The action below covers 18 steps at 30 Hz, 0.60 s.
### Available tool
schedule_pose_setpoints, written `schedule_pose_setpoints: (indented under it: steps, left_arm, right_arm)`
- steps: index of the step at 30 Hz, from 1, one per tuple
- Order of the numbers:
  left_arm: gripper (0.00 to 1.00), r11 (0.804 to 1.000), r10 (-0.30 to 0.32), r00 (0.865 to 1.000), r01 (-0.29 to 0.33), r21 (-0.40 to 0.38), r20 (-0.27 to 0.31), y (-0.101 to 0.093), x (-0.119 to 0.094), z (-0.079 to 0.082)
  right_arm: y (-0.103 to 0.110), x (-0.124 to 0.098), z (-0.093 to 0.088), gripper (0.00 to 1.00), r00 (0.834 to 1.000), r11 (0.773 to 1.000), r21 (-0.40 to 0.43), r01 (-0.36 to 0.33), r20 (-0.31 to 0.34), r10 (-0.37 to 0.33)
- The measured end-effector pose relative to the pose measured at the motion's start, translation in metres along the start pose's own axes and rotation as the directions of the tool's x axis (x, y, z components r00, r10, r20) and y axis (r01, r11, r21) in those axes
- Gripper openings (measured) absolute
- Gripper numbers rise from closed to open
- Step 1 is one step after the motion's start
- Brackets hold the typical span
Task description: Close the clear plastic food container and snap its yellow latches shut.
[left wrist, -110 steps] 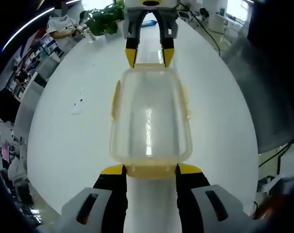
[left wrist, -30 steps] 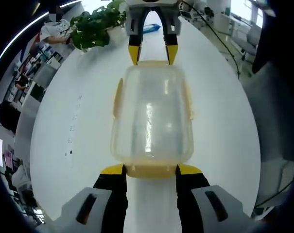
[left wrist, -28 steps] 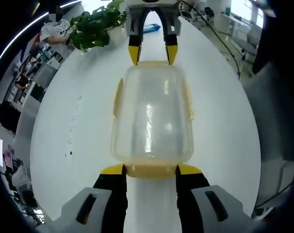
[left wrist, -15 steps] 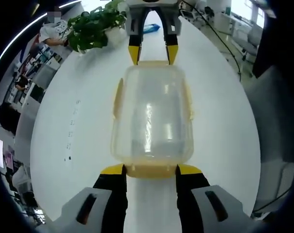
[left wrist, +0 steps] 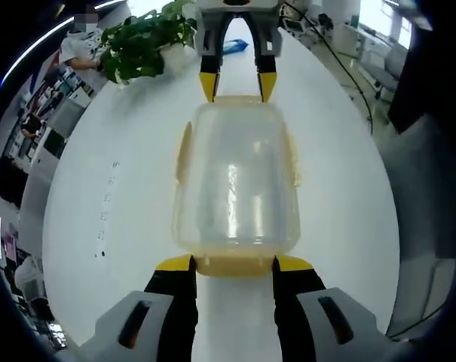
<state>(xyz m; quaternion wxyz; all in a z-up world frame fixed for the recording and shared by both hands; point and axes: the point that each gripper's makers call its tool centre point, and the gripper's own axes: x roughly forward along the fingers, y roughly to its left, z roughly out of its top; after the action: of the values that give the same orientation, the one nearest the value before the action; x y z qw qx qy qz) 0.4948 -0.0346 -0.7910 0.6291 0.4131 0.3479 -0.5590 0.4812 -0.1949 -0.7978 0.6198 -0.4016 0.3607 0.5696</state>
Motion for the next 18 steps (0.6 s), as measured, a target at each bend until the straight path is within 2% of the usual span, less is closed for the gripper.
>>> schedule_pose_setpoints:
  steps: [7, 13, 18]
  left_arm:
    - [0.36, 1.0, -0.024, 1.0, 0.024, -0.006, -0.013, -0.005, 0.009, 0.001]
    - [0.36, 0.999, -0.032, 0.999, 0.032, -0.005, -0.01, 0.0, 0.019, -0.001]
    - [0.36, 0.998, -0.057, 0.998, 0.057, -0.006, -0.003, -0.005, 0.027, -0.002]
  right_arm:
    - [0.007, 0.008, -0.008, 0.36, 1.0, 0.999, 0.024, -0.025, -0.017, 0.026]
    - [0.005, 0.013, -0.014, 0.36, 0.999, 0.999, 0.047, -0.025, -0.031, 0.027]
    - [0.009, 0.017, -0.02, 0.37, 0.998, 0.997, 0.061, -0.039, -0.049, 0.042]
